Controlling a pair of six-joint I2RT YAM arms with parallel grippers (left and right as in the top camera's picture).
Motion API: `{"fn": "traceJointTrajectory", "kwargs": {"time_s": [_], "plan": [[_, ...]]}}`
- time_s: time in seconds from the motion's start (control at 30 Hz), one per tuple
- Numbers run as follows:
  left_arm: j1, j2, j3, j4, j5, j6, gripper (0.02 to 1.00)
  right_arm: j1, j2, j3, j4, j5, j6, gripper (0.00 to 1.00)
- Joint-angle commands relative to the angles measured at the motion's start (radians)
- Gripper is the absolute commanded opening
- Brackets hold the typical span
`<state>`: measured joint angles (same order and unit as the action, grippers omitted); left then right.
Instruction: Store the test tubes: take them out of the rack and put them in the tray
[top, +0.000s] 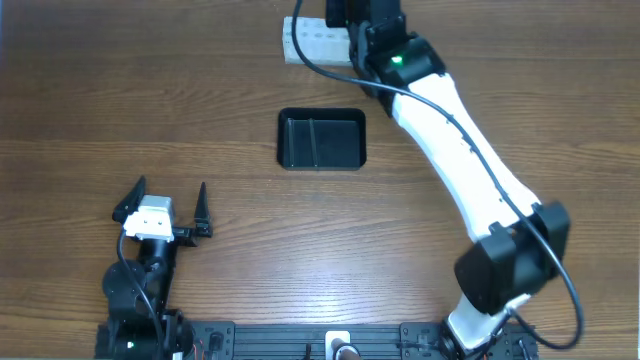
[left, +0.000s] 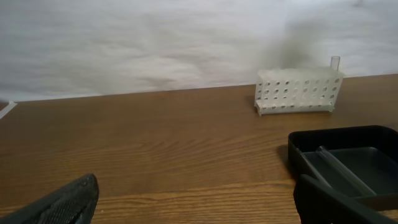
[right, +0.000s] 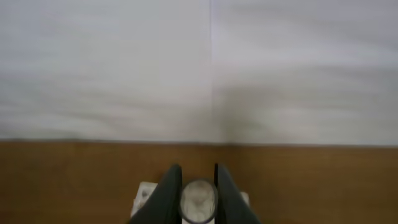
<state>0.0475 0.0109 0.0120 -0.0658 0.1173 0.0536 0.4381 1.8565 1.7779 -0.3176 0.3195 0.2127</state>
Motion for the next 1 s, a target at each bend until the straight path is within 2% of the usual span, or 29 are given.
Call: {"fn": "traceJointTrajectory", "kwargs": {"time_s": [0.03, 0.23, 0.5, 1.0], "plan": [[0.005, -0.005, -0.006, 0.0, 0.013, 0.014, 1.0, 0.002, -0.06, 0.014, -0.171, -0.061, 0.046, 0.091], [0.005, -0.005, -0.006, 0.0, 0.013, 0.014, 1.0, 0.001, -0.005, 0.005, -0.372, -0.164, 0.143, 0.075], [0.005, -0.005, -0.006, 0.0, 0.013, 0.014, 0.996, 0.001, 0.154, 0.002, -0.403, -0.335, 0.177, 0.104], [0.005, -0.004, -0.006, 0.0, 0.013, 0.014, 1.0, 0.006, 0.294, 0.002, -0.46, -0.356, 0.186, 0.112]]}}
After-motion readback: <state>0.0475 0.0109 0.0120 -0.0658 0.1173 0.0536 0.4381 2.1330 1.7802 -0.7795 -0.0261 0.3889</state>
